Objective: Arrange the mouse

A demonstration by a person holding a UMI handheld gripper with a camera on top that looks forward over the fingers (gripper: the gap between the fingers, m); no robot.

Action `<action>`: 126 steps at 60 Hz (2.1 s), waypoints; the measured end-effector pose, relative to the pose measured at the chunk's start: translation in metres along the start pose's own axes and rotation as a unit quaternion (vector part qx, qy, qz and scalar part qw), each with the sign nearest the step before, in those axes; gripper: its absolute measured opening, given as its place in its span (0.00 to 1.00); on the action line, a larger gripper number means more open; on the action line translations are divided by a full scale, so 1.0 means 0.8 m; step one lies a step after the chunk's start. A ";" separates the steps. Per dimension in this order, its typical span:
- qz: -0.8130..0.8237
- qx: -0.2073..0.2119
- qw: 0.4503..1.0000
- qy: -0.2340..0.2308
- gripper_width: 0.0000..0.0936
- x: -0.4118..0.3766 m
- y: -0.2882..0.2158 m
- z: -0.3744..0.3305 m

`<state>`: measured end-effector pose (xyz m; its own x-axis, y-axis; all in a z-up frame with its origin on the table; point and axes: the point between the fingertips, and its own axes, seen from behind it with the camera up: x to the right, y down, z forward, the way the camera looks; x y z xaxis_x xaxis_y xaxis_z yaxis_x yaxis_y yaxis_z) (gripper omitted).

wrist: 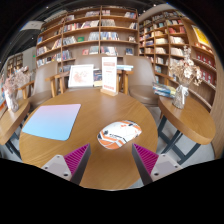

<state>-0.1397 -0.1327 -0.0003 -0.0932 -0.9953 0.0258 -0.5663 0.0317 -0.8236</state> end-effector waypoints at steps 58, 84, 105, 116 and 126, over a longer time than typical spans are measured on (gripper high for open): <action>-0.005 -0.045 0.999 -0.011 0.52 -0.015 -0.080 0.150; -0.023 0.002 0.999 -0.045 0.46 -0.128 -0.178 0.079; -0.045 -0.064 0.991 -0.108 0.46 -0.328 -0.120 0.121; -0.040 -0.073 0.993 -0.079 0.50 -0.336 -0.091 0.137; -0.018 -0.059 0.995 -0.076 0.72 -0.333 -0.099 0.131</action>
<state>0.0159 0.1206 -0.0015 0.0477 -0.9981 -0.0398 -0.6606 -0.0017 -0.7507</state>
